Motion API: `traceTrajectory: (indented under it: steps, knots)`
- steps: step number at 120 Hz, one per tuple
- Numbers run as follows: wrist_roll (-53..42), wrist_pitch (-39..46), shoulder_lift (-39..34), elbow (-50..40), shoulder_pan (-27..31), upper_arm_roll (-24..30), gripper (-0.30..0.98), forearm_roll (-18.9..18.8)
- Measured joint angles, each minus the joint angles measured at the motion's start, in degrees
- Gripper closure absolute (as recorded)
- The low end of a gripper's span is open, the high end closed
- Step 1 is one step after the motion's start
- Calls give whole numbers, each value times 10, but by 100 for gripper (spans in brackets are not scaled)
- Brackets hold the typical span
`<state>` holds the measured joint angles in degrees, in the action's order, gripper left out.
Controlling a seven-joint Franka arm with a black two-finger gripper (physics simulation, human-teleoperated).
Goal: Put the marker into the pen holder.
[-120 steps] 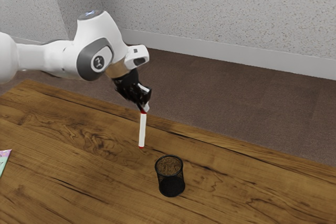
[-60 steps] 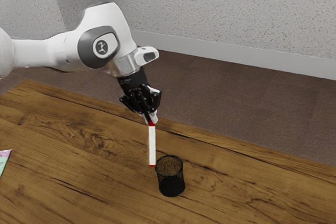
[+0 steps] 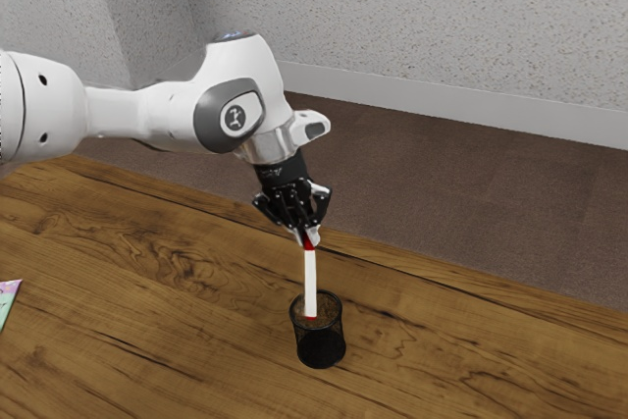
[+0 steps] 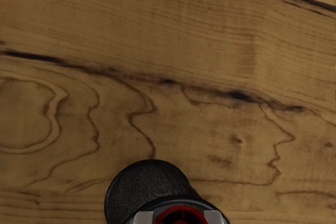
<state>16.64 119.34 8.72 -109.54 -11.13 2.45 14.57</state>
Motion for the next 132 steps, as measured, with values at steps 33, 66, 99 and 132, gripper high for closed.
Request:
traceTrajectory:
  steps: [33, 66, 99, 132]
  knots:
    - [23, 30, -13, -22, -28, 6, 74, -5]
    - [36, 35, -31, -42, -29, 10, 42, 2]
    - [37, 33, -25, -19, -34, 5, 12, -30]
    - [-46, -139, 89, 271, 59, -60, 4, -126]
